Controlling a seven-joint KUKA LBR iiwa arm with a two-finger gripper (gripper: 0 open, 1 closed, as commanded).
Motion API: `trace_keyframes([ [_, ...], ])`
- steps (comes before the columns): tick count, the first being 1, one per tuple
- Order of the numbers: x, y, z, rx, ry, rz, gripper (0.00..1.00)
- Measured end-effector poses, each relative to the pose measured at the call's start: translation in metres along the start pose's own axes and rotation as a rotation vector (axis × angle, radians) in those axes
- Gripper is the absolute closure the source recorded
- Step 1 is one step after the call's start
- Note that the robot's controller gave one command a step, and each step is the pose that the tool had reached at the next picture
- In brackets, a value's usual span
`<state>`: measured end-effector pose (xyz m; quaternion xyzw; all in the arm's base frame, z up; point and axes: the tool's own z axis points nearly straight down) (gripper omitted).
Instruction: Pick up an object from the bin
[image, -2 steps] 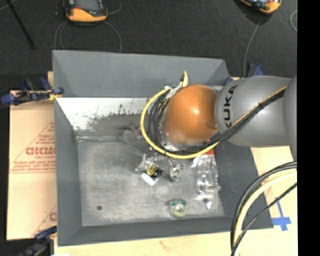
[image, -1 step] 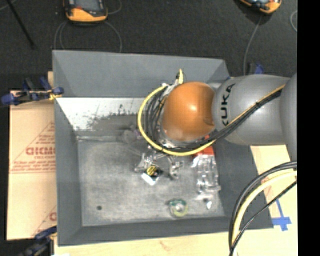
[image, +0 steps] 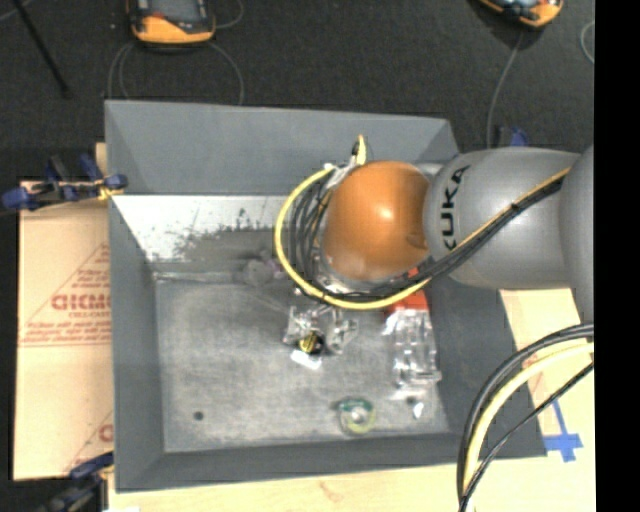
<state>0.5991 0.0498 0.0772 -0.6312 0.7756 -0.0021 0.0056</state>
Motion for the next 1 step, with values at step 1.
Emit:
trace_keyframes([
  [1, -0.0232, 0.0022, -0.1516, 0.0, 0.002, -0.015, 1.0],
])
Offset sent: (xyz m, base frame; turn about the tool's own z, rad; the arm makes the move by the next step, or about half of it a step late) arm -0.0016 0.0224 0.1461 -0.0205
